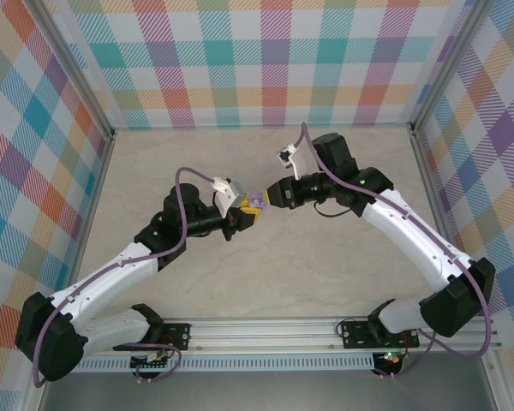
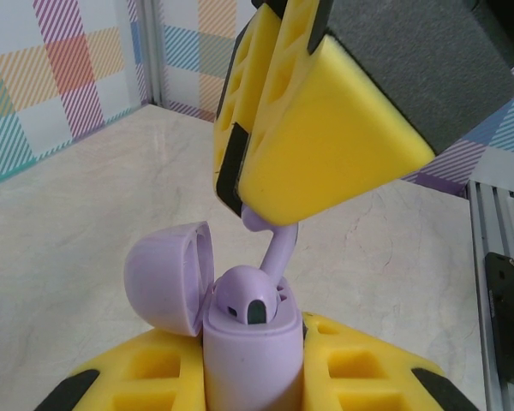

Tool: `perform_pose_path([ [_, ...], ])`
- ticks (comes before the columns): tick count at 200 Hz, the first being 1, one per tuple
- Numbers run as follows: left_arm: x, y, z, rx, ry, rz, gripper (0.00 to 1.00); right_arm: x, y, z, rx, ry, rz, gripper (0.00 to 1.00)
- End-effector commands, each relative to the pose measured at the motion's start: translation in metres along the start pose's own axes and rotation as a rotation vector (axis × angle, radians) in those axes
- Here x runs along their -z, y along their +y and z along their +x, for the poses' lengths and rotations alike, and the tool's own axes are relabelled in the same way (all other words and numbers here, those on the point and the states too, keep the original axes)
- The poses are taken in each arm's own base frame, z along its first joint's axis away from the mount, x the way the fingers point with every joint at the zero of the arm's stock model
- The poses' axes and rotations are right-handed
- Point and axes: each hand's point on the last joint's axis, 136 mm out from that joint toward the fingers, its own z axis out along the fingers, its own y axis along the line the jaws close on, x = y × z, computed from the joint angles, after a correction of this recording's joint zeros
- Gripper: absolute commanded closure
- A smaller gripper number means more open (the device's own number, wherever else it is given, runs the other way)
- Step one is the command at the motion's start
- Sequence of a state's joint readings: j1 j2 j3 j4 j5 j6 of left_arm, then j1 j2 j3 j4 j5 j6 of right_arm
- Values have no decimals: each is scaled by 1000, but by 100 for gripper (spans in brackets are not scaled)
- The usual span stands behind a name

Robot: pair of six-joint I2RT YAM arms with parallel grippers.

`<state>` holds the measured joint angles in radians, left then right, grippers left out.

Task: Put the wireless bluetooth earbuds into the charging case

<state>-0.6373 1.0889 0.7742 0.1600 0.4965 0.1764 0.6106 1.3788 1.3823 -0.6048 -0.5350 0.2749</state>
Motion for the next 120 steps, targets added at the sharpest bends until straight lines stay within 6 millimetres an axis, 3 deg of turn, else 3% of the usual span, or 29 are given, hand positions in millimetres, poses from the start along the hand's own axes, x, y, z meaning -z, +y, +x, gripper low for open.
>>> perform_pose_path([
  [1, 6, -10, -30, -51, -84, 29, 79, 1, 9, -5, 29, 2, -20, 79],
  [120, 6, -9, -38, -32, -123, 21, 79, -9, 3, 1, 8, 38, -10, 80],
])
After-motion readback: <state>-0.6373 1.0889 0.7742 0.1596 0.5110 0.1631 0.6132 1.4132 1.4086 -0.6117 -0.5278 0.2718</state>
